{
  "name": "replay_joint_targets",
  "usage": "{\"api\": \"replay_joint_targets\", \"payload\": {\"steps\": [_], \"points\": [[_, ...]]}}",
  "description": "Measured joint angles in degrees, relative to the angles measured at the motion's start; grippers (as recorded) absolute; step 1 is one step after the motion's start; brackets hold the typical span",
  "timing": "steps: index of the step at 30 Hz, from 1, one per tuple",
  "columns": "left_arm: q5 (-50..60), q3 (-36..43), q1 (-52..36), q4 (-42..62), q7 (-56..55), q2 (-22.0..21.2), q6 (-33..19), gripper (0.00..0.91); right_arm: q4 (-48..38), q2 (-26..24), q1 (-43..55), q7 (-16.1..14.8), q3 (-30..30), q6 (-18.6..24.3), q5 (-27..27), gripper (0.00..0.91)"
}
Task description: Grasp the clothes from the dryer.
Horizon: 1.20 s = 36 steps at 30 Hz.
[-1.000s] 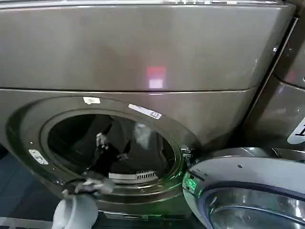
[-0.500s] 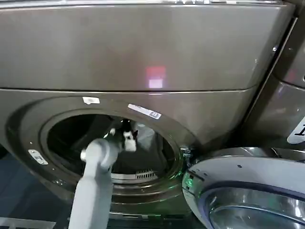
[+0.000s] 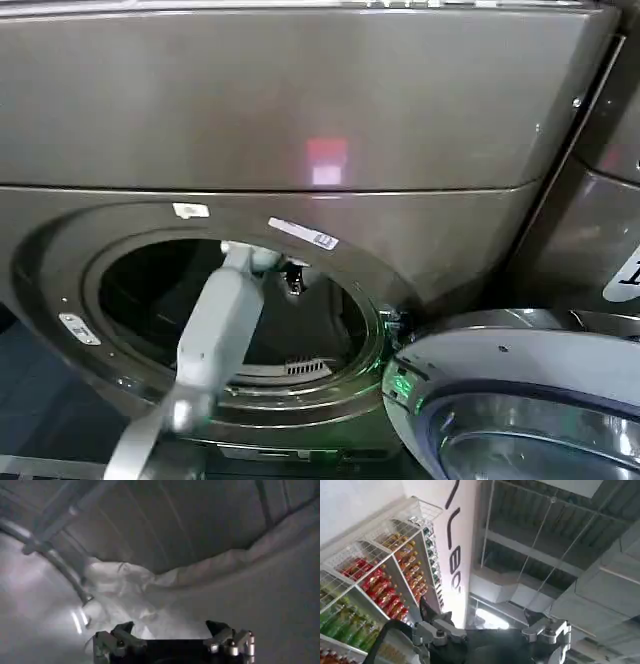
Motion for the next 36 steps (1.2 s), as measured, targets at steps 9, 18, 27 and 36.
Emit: {"api": "replay_joint_targets", "payload": {"steps": [9,18,27,36], "points": [[3.0,0.4,-1.4,3.7,0.2,1.1,1.6,0.907,0.2,0.2,0.5,0.1,-0.8,0.0,-0.2,0.907],[5.3,0.7,-1.6,5.9,0.3,2.0,2.0,0.907,0.1,0.2,-0.1,0.2,-0.6,0.0,-0.2,0.907],[2.8,1.8,-1.4,8.3,0.3,2.7,1.9,0.907,-0.5,-0.1,-0.5,0.2,-0.4,0.1,0.0,0.907],[-1.4,5.4,-2.2,10.3,0.3,3.9,2.3,0.907,-1.0,-0.4,-0.8,0.1,-0.1,0.3,0.0,0.907]]}}
